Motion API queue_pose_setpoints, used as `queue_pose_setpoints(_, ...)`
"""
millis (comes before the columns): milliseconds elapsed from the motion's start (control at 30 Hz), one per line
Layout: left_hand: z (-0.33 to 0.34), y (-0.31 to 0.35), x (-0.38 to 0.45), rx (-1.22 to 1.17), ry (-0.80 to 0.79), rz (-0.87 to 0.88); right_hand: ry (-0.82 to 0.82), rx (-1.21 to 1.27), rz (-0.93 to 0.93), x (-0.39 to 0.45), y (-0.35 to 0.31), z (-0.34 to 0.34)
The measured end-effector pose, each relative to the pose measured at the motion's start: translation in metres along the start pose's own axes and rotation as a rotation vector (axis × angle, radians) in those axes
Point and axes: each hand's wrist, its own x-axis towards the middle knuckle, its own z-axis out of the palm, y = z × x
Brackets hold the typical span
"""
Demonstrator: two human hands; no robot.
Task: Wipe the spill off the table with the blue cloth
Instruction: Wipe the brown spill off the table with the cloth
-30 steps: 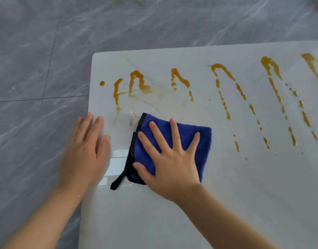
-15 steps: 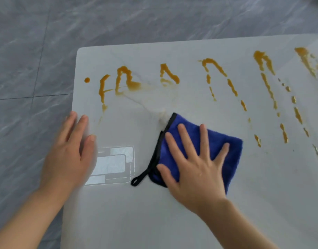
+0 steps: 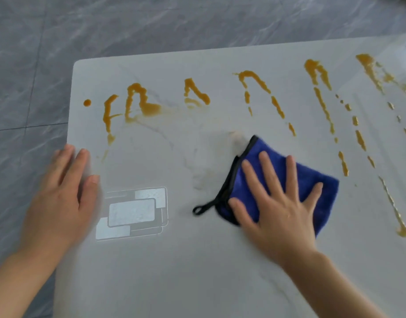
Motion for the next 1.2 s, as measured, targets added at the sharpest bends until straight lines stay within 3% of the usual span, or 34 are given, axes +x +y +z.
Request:
queue_pose_setpoints(133, 0.003, -0.006, 0.002, 0.007, 0.006, 0.000, -0.035, -0.048, -0.154, 0.006, -0.011, 0.001)
queue_pose_setpoints(233, 0.007, -0.016, 0.005, 0.022, 0.015, 0.007, 0.009, 0.002, -0.151, 0.050, 0.001, -0.003)
queue_pose_setpoints(367, 0.012, -0.025, 0.007, 0.051, 0.036, 0.038, -0.001, 0.034, 0.103, 0.087, 0.054, -0.013)
queue_pose_setpoints(500, 0.012, -0.023, 0.008, 0.024, 0.060, 0.037, -0.019, 0.048, 0.247, 0.044, 0.077, -0.012)
queue_pose_setpoints(667, 0.012, -0.021, 0.009, -0.001, 0.073, 0.087, -0.032, 0.023, 0.033, -0.004, 0.042, 0.000)
queue_pose_setpoints(800, 0.018, -0.031, 0.013, -0.043, 0.020, 0.093, -0.010, -0.003, -0.042, 0.044, 0.053, -0.007)
queue_pose_setpoints(967, 0.021, -0.050, 0.016, 0.015, -0.087, 0.099, 0.000, 0.031, 0.151, 0.101, 0.113, -0.023)
queue_pose_setpoints(1100, 0.022, -0.046, 0.012, -0.013, -0.012, 0.082, -0.044, 0.057, 0.356, 0.057, 0.142, -0.030)
queue_pose_setpoints(1200, 0.019, -0.045, 0.007, 0.019, -0.069, 0.163, -0.083, 0.048, 0.331, 0.008, 0.119, -0.019)
